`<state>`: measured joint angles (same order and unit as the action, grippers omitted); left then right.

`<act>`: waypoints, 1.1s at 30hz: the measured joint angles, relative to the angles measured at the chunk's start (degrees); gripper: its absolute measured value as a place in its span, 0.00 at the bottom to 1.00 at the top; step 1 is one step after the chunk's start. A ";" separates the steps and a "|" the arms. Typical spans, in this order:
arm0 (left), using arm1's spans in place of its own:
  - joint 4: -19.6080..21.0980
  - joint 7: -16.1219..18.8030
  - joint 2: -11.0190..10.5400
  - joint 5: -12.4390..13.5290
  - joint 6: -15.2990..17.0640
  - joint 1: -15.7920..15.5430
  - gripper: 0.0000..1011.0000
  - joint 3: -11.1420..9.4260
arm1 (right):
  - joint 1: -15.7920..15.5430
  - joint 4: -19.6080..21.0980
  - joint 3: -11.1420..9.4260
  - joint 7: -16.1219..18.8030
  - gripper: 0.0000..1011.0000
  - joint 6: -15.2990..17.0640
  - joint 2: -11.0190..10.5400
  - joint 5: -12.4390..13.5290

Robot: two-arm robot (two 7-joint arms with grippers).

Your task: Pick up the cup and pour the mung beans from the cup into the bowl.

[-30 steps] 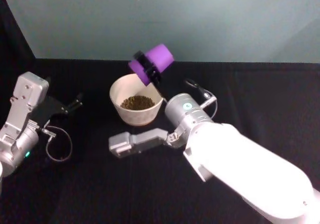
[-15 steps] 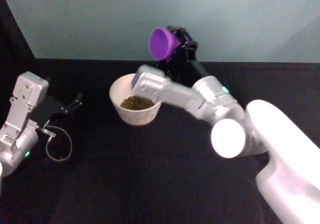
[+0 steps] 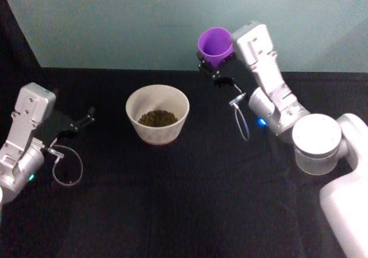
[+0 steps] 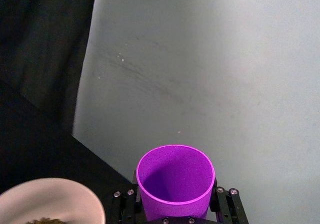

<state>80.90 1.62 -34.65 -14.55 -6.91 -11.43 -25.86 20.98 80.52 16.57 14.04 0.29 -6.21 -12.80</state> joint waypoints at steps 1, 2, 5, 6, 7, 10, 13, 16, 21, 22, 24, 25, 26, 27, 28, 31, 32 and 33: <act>0.00 0.00 0.00 0.00 0.00 0.00 0.99 0.00 | 0.01 -0.60 -0.84 1.23 0.73 0.31 0.11 2.30; 0.00 0.00 0.00 0.00 0.00 0.00 0.99 0.00 | 0.02 -0.96 -1.22 1.82 0.73 0.45 0.12 3.37; 0.00 0.00 0.00 0.00 0.00 0.00 0.99 0.00 | 0.10 -2.42 -2.21 3.62 0.73 0.82 0.04 6.55; 0.00 0.00 0.00 0.00 0.00 0.00 0.99 0.00 | 0.13 -2.74 -2.33 3.96 0.73 0.87 0.00 7.15; 0.00 0.00 0.00 0.00 0.00 0.00 0.99 0.00 | 0.21 -3.56 -2.53 4.59 0.73 0.93 -0.12 8.26; 0.00 0.00 0.00 0.00 0.00 0.00 0.99 0.00 | 0.44 -5.55 -2.88 6.15 0.73 0.74 -0.33 10.57; 0.00 0.00 0.00 0.00 0.00 0.00 0.99 0.00 | 0.62 -7.22 -2.97 7.35 0.73 0.16 -0.53 12.13; 0.00 0.00 0.00 0.00 0.00 0.00 0.99 0.00 | 0.82 -9.39 -2.99 8.81 0.73 -1.07 -0.73 13.93; 0.00 0.00 0.00 0.00 0.00 0.00 0.99 0.00 | 1.27 -12.97 -3.15 10.90 0.73 -3.35 -0.89 17.02; 0.00 0.00 0.00 0.00 0.00 0.00 0.99 0.00 | 1.33 -13.36 -3.11 11.03 0.73 -3.55 -0.96 17.24; 0.00 0.00 0.00 0.00 0.00 0.00 0.99 0.00 | 1.63 -14.50 -2.90 11.31 0.73 -4.10 -1.12 17.79; 0.00 0.00 0.00 0.00 0.00 0.00 0.99 0.00 | 1.71 -14.88 -2.82 11.35 0.73 -4.21 -1.18 17.92; 0.00 0.00 0.00 0.00 0.00 0.00 0.99 0.00 | 1.86 -15.51 -2.67 11.55 0.73 -4.39 -1.29 18.29; 0.00 0.00 0.00 0.00 0.00 0.00 0.99 0.00 | 1.91 -15.81 -2.61 11.61 0.73 -4.47 -1.33 18.44; 0.00 0.00 0.00 0.00 0.00 0.00 0.99 0.00 | 1.96 -16.05 -2.55 11.65 0.73 -4.55 -1.38 18.61; 0.00 0.00 0.00 0.00 0.00 0.00 0.99 0.00 | 2.16 -17.07 -2.28 11.78 0.73 -4.86 -1.64 19.20; 0.00 0.00 0.00 0.00 0.00 0.00 0.99 0.00 | 2.24 -17.58 -2.14 11.87 0.73 -5.07 -1.76 19.49; 0.00 0.00 0.00 0.00 0.00 0.00 0.99 0.00 | 2.29 -17.85 -2.08 11.95 0.73 -5.19 -1.82 19.63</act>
<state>80.90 1.62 -34.65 -14.55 -6.91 -11.43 -25.86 23.27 62.67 14.49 25.99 -4.89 -8.03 6.83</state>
